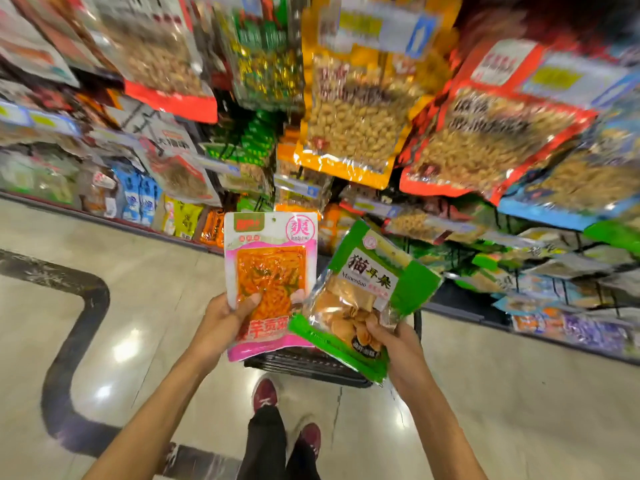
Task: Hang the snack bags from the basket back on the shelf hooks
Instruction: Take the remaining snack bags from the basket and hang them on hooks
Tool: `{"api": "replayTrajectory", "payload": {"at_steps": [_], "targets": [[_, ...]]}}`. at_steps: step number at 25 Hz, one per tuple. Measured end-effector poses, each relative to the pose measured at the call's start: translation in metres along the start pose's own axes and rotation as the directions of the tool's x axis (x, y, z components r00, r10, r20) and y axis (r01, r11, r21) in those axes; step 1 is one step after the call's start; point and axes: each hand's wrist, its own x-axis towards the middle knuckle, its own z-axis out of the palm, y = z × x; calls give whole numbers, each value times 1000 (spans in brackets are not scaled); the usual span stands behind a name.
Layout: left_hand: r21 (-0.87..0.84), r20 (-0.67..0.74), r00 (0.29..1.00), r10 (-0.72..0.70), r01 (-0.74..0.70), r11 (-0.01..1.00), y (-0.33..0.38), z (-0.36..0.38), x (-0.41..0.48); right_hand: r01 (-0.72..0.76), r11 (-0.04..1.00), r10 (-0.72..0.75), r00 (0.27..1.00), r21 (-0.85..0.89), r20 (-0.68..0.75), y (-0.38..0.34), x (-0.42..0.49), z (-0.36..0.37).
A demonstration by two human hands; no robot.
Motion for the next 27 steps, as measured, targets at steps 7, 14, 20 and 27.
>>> {"api": "replayTrajectory", "payload": {"at_steps": [7,14,20,27], "targets": [[-30,8,977,214,-214,976,107,18,-81,169,985,-170,985,-40,-23,-99,-80,-13],[-65,-56,892,449,-452,890,188,38,-126,448,888,-450,893,-106,2,-192,-134,-24],[-104,-12,803,596,-594,798,249,55,-134,523,852,-522,850,-13,-72,-249,-165,-37],[-119,113,741,662,-651,750,311,78,-103,623,781,-607,774,47,-179,-291,-181,-47]]}}
